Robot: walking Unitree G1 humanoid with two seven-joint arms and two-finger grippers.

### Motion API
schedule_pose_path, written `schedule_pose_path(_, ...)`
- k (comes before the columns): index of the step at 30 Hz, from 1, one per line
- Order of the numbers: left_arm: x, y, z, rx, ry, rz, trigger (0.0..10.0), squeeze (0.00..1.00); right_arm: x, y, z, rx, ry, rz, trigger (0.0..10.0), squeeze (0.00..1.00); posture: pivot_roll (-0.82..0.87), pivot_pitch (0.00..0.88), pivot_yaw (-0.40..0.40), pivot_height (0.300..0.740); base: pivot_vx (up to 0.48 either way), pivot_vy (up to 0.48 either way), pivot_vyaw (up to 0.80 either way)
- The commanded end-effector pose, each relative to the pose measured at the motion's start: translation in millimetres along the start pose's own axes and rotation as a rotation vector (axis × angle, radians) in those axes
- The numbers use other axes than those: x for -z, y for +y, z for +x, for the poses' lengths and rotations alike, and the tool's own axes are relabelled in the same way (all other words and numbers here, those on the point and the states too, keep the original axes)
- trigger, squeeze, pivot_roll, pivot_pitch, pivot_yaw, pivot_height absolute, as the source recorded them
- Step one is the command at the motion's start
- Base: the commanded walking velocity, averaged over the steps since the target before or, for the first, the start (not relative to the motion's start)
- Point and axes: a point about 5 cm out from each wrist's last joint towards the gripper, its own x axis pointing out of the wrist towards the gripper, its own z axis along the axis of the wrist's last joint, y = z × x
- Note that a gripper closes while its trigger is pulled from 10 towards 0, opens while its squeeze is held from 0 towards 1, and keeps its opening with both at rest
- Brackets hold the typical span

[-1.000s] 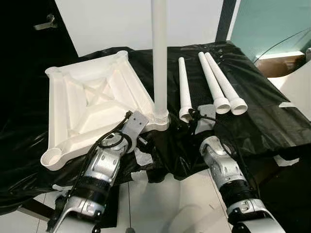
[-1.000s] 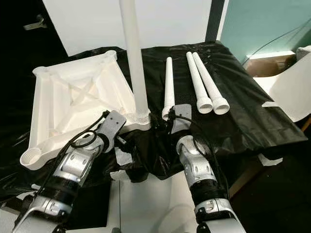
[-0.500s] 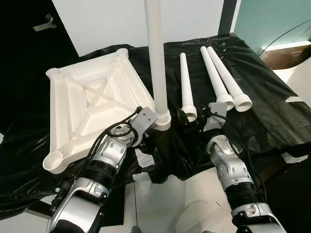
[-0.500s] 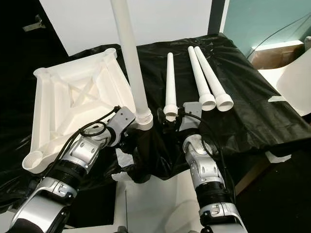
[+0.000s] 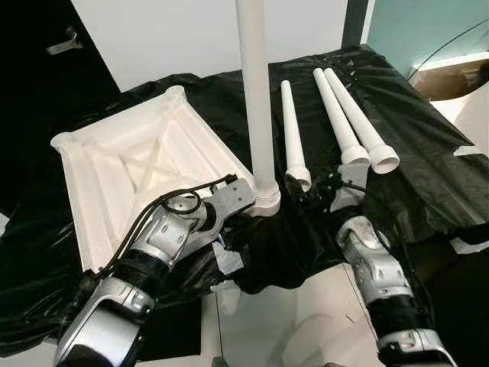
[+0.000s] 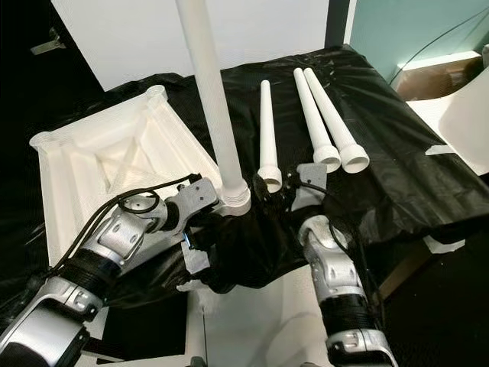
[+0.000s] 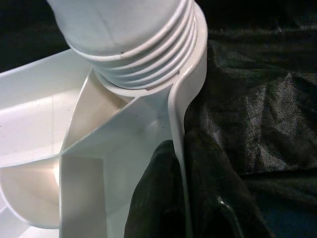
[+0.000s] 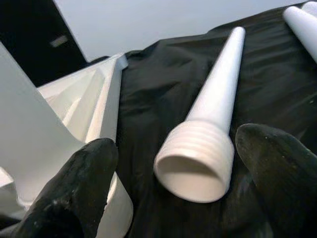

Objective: Building children table

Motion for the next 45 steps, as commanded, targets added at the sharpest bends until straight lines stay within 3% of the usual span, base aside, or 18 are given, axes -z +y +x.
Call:
schedule_pose_path(1, 12, -18.0, -0.9, 0.128, 0.036, 0.045, 0.0, 0.00, 2, 3.8, -8.7, -0.076, 0.017, -0.001, 10.0, 0.00, -0.05, 0.054, 0.130, 0.740, 0.000, 0.000, 0.00)
schedule_pose_path(2, 12, -18.0, -0.9, 0.128, 0.036, 0.045, 0.0, 0.00, 2, 3.8, -8.7, -0.076, 0.017, -0.001, 10.0, 0.00, -0.05, 0.054, 0.130, 0.740, 0.000, 0.000, 0.00)
schedule_pose_path(3, 14, -20.8, -3.3, 0.142, 0.030, 0.051, 4.0, 0.00, 2, 2.6, -14.1, -0.101, 0.024, -0.005, 10.0, 0.00, -0.03, 0.052, 0.117, 0.740, 0.000, 0.000, 0.00)
schedule_pose_path(4, 15, -22.4, -4.7, 0.150, 0.027, 0.054, 4.0, 0.00, 2, 1.9, -17.4, -0.116, 0.028, -0.007, 10.0, 0.00, -0.03, 0.053, 0.115, 0.740, 0.000, 0.000, 0.00)
schedule_pose_path(5, 15, -23.3, -5.3, 0.148, 0.020, 0.057, 10.0, 0.00, 2, 0.4, -21.9, -0.139, 0.037, -0.010, 10.0, 0.00, -0.03, 0.052, 0.112, 0.740, 0.000, 0.000, 0.00)
schedule_pose_path(6, 15, -23.7, -5.7, 0.146, 0.016, 0.060, 10.0, 0.00, 2, -0.5, -24.8, -0.155, 0.042, -0.012, 10.0, 0.00, -0.03, 0.052, 0.109, 0.740, 0.000, 0.000, 0.00)
schedule_pose_path(7, 13, -22.0, -5.4, 0.121, -0.004, 0.029, 10.0, 0.87, 2, -1.4, -29.2, -0.186, 0.058, -0.019, 10.0, 0.00, -0.03, 0.053, 0.109, 0.740, 0.000, 0.000, 0.00)
schedule_pose_path(8, 10, -21.4, -6.3, 0.109, -0.026, -0.013, 10.0, 1.00, 1, -1.8, -33.0, -0.219, 0.072, -0.026, 10.0, 0.00, -0.03, 0.053, 0.109, 0.740, 0.000, 0.000, 0.00)
schedule_pose_path(10, 4, -22.9, -7.9, 0.102, -0.072, -0.063, 10.0, 1.00, 1, -2.1, -37.7, -0.267, 0.095, -0.035, 10.0, 0.00, -0.04, 0.051, 0.102, 0.740, 0.000, 0.000, 0.00)
schedule_pose_path(14, -2, -26.7, -9.8, 0.096, -0.109, -0.065, 10.0, 1.00, 1, -1.5, -40.0, -0.314, 0.117, -0.046, 10.0, 0.00, -0.04, 0.051, 0.102, 0.740, 0.000, 0.000, 0.00)
schedule_pose_path(15, -6, -30.5, -11.2, 0.099, -0.135, -0.067, 10.0, 0.78, 1, -0.4, -40.7, -0.347, 0.131, -0.050, 10.0, 0.00, -0.04, 0.041, 0.093, 0.740, 0.000, 0.000, 0.00)
schedule_pose_path(16, -6, -30.5, -11.2, 0.099, -0.135, -0.067, 10.0, 0.78, 1, -0.4, -40.7, -0.347, 0.131, -0.050, 10.0, 0.00, -0.04, 0.041, 0.093, 0.740, 0.000, 0.000, 0.00)
schedule_pose_path(17, -9, -34.1, -13.1, 0.094, -0.163, -0.081, 10.0, 0.00, -1, 1.7, -40.1, -0.386, 0.140, -0.058, 10.0, 0.00, -0.04, 0.032, 0.085, 0.740, 0.000, 0.000, 0.00)
schedule_pose_path(20, -15, -38.4, -18.9, 0.056, -0.231, -0.130, 10.0, 0.00, -5, 6.4, -32.9, -0.458, 0.145, -0.070, 10.0, 0.00, -0.03, 0.016, 0.072, 0.740, 0.000, 0.000, 0.00)
schedule_pose_path(24, -16, -38.6, -22.1, 0.023, -0.246, -0.144, 10.0, 0.00, -8, 8.1, -27.6, -0.485, 0.139, -0.075, 10.0, 0.00, -0.02, 0.002, 0.062, 0.740, 0.000, 0.000, 0.00)
schedule_pose_path(26, -12, -37.5, -31.2, -0.059, -0.263, -0.182, 10.0, 0.00, -11, 13.0, -11.9, -0.537, 0.134, -0.106, 10.0, 0.00, 0.00, 0.000, 0.047, 0.740, 0.000, 0.000, 0.00)
schedule_pose_path(45, 3, -38.7, -58.1, -0.367, -0.254, -0.338, 10.0, 0.00, -13, 19.5, 51.1, -0.631, 0.169, -0.247, 10.0, 0.00, 0.09, 0.000, -0.005, 0.740, 0.000, 0.000, 0.00)
